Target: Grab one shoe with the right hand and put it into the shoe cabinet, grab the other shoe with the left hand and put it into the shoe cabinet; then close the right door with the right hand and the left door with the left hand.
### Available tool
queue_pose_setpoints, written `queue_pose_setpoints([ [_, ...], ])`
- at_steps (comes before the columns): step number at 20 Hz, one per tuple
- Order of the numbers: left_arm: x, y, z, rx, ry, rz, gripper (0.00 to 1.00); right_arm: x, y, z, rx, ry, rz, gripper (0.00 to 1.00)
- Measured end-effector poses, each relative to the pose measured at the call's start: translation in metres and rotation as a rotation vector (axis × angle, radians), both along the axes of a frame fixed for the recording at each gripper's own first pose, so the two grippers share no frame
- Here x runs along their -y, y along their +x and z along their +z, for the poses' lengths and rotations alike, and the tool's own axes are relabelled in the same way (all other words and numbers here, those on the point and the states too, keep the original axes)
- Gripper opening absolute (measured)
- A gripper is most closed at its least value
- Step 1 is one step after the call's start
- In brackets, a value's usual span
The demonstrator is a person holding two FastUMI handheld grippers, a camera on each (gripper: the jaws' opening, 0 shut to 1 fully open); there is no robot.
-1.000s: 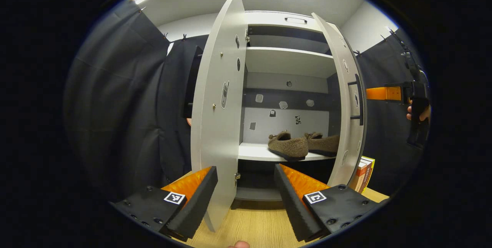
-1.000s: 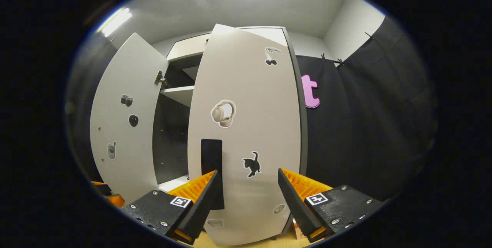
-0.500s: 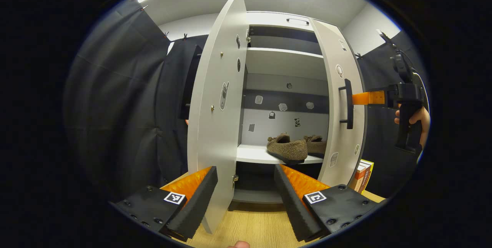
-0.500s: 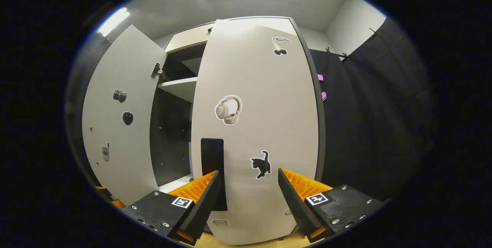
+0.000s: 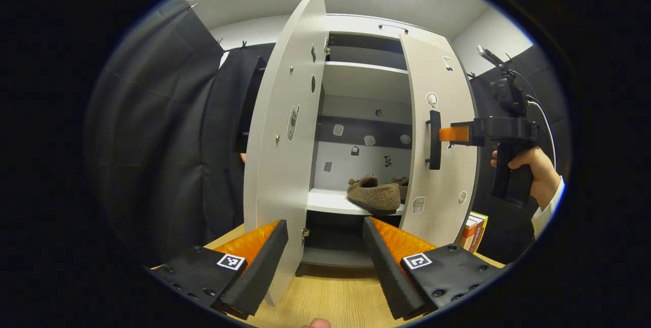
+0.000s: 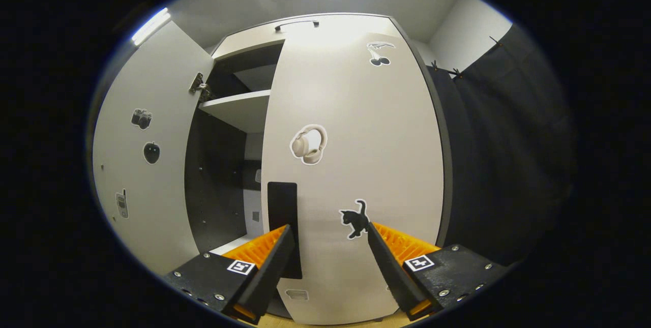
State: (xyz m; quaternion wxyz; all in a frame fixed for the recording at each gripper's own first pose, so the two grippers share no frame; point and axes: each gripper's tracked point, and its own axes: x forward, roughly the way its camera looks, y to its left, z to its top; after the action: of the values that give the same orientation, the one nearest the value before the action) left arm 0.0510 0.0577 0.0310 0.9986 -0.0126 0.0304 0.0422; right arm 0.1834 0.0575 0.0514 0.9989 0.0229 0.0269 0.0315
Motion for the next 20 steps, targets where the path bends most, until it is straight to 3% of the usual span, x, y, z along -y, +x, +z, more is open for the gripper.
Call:
queue_pose_setpoints([
  [6, -0.012, -0.004, 0.008, 0.009, 0.016, 0.017, 0.99, 0.004, -0.004, 0.003, -0.003, 0.022, 0.000, 0.91],
  [9, -0.026, -0.011, 0.011, 0.002, 0.011, 0.047, 0.94, 0.016, -0.023, 0.014, 0.022, 0.019, -0.018, 0.92],
  [10, -0.032, -0.014, 0.012, -0.001, 0.003, 0.065, 0.97, 0.021, -0.030, 0.017, 0.030, 0.011, -0.026, 0.91],
  [14, -0.067, -0.034, 0.021, 0.001, 0.006, 0.157, 0.99, 0.039, -0.060, 0.020, 0.039, -0.023, -0.058, 0.92],
  [17, -0.104, -0.044, 0.026, 0.017, -0.012, 0.266, 0.94, 0.046, -0.082, 0.011, 0.022, -0.037, -0.061, 0.92],
  [20, -0.143, -0.048, 0.038, 0.037, -0.003, 0.357, 0.97, 0.052, -0.103, 0.001, 0.019, -0.060, -0.077, 0.92],
])
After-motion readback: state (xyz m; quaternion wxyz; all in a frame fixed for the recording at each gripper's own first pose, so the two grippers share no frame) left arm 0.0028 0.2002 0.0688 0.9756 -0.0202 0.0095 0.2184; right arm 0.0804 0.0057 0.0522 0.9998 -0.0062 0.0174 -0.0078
